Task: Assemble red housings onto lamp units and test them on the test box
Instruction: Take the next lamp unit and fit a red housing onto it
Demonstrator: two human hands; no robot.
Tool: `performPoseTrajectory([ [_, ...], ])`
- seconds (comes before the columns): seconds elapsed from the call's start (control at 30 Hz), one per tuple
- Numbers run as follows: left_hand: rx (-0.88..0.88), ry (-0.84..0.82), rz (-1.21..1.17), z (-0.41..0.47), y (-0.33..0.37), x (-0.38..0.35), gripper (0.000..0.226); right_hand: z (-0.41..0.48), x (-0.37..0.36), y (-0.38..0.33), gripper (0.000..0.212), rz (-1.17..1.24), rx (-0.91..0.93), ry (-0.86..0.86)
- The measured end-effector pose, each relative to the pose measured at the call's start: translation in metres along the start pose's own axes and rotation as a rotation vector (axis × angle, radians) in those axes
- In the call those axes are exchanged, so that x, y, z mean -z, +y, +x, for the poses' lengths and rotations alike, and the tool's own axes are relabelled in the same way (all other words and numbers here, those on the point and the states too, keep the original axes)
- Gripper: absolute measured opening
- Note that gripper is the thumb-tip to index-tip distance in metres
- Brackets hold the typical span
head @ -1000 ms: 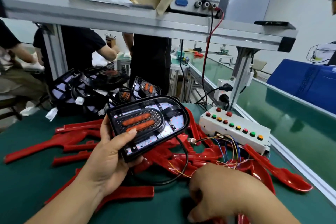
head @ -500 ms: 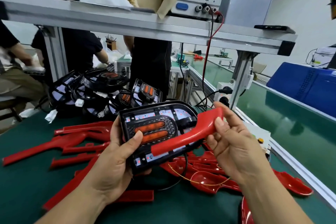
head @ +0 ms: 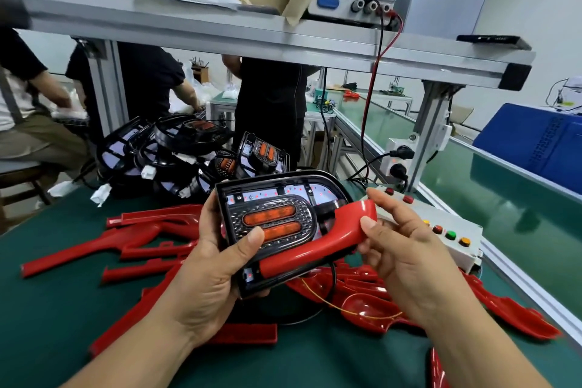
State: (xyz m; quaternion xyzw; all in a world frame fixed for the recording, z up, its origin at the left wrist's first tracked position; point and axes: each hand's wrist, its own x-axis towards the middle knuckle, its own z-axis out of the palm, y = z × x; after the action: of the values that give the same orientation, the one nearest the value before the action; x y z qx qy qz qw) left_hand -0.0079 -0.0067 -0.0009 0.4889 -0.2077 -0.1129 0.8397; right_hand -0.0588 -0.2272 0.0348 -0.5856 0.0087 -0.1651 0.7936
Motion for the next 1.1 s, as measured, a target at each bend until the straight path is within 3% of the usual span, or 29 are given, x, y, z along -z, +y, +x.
performPoseTrajectory([
  [0.27,0.026,-0.013,0.025,0.001,-0.001,0.003,0.07,-0.001,-0.001,-0.002,0.044,0.184,-0.08,-0.101],
  [0.43,0.037,-0.025,0.026,0.001,-0.001,0.003,0.068,-0.006,-0.005,0.0,0.039,0.105,-0.026,-0.158],
  [0.6,0.048,-0.01,0.017,0.0,0.003,0.002,0.07,-0.01,-0.004,-0.001,0.04,-0.256,0.042,-0.137],
  [0.73,0.032,-0.081,0.042,-0.004,0.007,0.001,0.094,-0.01,0.001,-0.006,0.035,-0.549,0.088,-0.118],
  [0.97,-0.059,-0.095,0.076,-0.007,0.006,-0.004,0.095,-0.005,0.003,-0.003,0.031,-0.556,0.192,0.002],
  [1.03,-0.073,-0.097,0.069,-0.008,0.007,-0.005,0.092,-0.003,0.005,0.001,0.039,-0.514,0.178,0.058],
  [1.1,-0.072,-0.093,0.057,-0.009,0.007,-0.004,0.092,-0.001,0.006,0.004,0.056,-0.361,0.05,0.057],
])
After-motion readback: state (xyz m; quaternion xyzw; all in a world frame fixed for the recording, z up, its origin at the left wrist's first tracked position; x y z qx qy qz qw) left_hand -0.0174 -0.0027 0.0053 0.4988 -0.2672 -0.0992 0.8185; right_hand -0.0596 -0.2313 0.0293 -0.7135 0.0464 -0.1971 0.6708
